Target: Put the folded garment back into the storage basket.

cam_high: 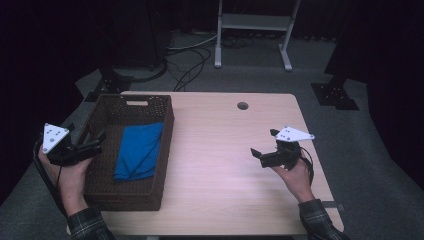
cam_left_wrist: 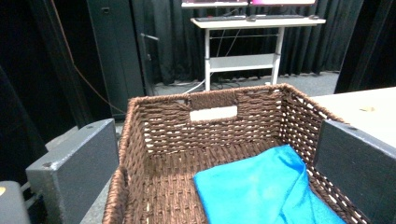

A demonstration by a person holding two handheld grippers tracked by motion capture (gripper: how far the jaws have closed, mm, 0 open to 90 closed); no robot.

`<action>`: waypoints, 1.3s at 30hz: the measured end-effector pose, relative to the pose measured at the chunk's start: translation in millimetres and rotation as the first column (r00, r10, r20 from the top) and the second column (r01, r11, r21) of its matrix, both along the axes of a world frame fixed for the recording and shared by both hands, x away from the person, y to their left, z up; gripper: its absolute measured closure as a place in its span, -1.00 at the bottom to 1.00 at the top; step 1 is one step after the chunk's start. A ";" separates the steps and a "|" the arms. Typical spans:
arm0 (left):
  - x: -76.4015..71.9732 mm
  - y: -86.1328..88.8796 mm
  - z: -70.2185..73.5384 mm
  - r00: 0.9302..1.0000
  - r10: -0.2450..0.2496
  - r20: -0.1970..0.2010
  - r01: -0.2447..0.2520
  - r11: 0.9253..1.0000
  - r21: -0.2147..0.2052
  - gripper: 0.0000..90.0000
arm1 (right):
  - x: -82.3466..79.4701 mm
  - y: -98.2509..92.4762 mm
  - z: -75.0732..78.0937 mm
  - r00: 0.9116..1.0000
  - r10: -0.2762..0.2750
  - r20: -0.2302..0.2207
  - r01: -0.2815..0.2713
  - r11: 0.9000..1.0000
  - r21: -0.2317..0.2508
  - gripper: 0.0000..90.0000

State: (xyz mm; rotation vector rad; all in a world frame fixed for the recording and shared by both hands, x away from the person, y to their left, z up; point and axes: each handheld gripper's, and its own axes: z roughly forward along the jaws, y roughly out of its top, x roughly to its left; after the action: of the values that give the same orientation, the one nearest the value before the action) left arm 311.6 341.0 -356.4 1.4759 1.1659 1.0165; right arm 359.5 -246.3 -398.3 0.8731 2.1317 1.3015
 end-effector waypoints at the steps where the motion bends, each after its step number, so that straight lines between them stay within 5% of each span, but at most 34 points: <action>1: -0.1 0.0 0.0 1.000 -0.001 0.003 0.001 1.000 -0.004 -1.00 | -1.8 -4.3 -4.9 1.000 -0.009 -0.011 0.009 1.000 -0.003 -1.00; 10: -1.5 -3.9 3.8 0.999 0.032 0.021 -0.032 0.999 0.002 -1.00 | -20.4 -46.0 -45.4 0.990 -0.089 -0.111 0.086 0.996 -0.029 -1.00; 18: -3.2 -14.5 9.6 0.999 0.014 0.031 -0.014 1.000 -0.016 -1.00 | -38.8 -70.2 -76.0 0.965 -0.143 -0.220 0.120 0.986 -0.113 -1.00; 29: -2.1 -45.9 21.4 0.997 -0.063 0.047 0.064 0.998 -0.026 -1.00 | -52.6 -77.5 -89.4 0.943 -0.157 -0.292 0.109 0.979 -0.174 -1.00; 39: -6.0 -94.1 38.9 0.985 -0.152 0.086 0.155 0.988 -0.025 -1.00 | -53.8 -83.1 -90.2 0.938 -0.175 -0.300 0.130 0.978 -0.164 -1.00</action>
State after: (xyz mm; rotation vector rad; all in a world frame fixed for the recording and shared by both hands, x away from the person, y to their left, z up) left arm 305.6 246.9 -317.5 1.4608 0.9887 0.9409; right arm 305.7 -329.4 -488.5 1.2255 2.3060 0.9709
